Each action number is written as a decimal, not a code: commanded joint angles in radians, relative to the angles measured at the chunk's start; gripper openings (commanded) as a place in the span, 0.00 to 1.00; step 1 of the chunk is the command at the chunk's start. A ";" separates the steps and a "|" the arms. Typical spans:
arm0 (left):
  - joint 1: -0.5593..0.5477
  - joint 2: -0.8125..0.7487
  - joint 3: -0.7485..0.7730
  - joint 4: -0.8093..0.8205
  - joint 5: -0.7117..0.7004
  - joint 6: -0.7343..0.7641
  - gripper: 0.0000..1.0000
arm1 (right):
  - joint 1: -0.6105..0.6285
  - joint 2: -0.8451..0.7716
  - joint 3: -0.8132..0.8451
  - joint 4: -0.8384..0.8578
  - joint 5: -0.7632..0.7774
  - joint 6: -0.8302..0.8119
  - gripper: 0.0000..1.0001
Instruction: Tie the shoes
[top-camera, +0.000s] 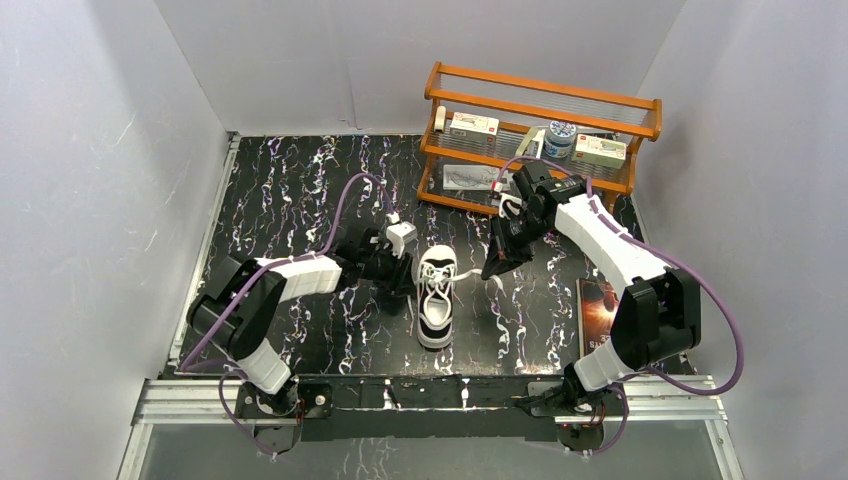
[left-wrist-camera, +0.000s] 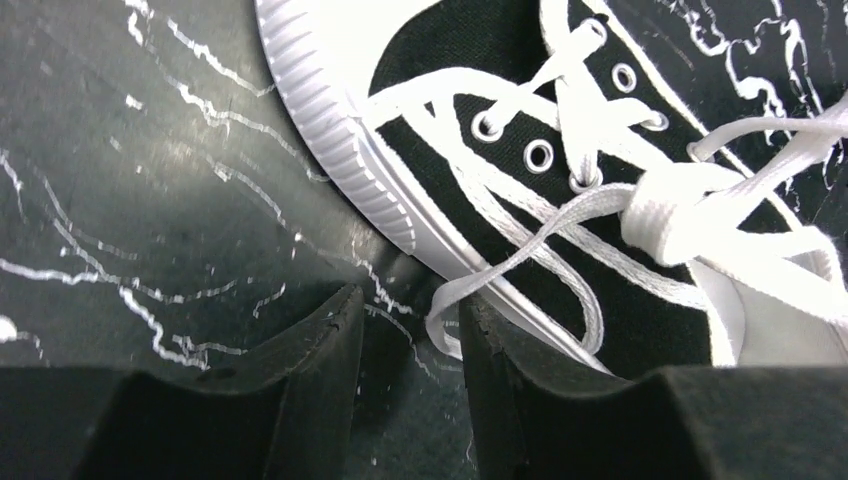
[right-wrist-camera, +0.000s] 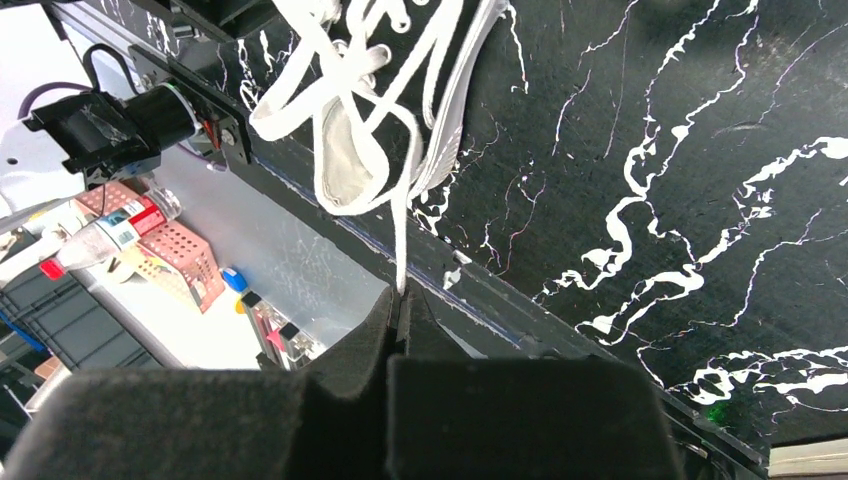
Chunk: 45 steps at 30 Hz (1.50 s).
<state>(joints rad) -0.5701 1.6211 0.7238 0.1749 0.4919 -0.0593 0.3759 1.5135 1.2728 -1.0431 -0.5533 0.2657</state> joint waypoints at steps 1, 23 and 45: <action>-0.017 0.053 -0.010 0.080 0.023 0.021 0.38 | 0.002 -0.037 0.027 -0.029 -0.028 -0.018 0.00; -0.047 -0.576 0.191 -1.074 -0.723 -0.740 0.00 | -0.007 -0.100 -0.029 -0.108 0.368 0.017 0.00; 0.315 -0.363 0.248 -1.102 -0.714 -0.665 0.00 | -0.214 -0.064 -0.234 0.114 0.707 0.144 0.00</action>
<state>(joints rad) -0.3313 1.2224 0.9825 -0.9241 -0.2516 -0.7715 0.1967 1.4364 1.0786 -0.9817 0.0483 0.3672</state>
